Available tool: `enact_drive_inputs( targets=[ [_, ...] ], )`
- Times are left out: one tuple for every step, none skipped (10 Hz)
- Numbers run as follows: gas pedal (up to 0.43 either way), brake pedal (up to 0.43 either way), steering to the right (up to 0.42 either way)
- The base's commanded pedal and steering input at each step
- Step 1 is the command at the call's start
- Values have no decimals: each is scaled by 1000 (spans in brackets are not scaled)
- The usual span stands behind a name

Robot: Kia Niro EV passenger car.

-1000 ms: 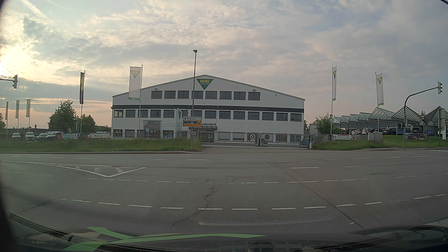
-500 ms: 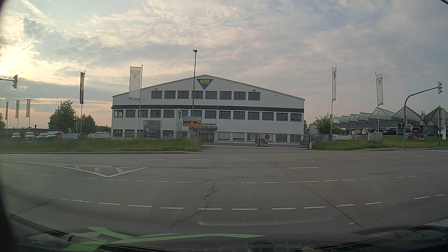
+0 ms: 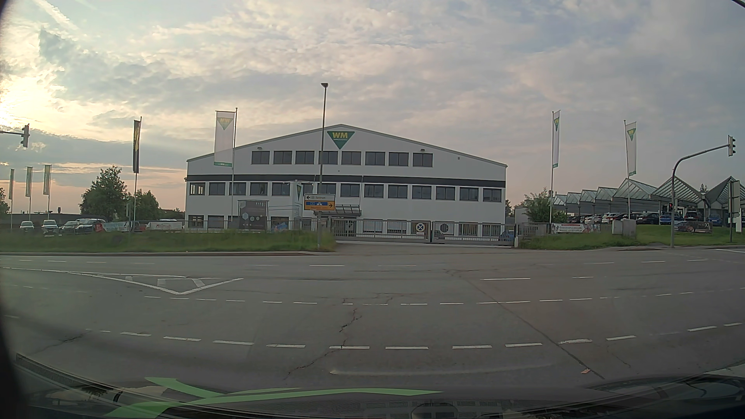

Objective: Follow the waypoints while adhering to traffic rules and regulations

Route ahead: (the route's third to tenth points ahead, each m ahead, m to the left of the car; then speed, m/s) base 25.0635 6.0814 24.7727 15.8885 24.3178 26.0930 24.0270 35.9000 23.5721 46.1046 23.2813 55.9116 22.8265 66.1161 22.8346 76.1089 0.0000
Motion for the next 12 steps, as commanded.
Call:
enact_drive_inputs(
  targets=[
    [0, 384, -25],
    [0, 384, -25],
    [0, 384, -25],
    [0, 384, -25],
    [0, 384, -25],
    [0, 384, -25],
    [0, 384, -25],
    [0, 384, -25],
    [0, 384, -25],
    [0, 384, -25],
    [0, 384, -25],
    [0, 384, -25]
  ],
)
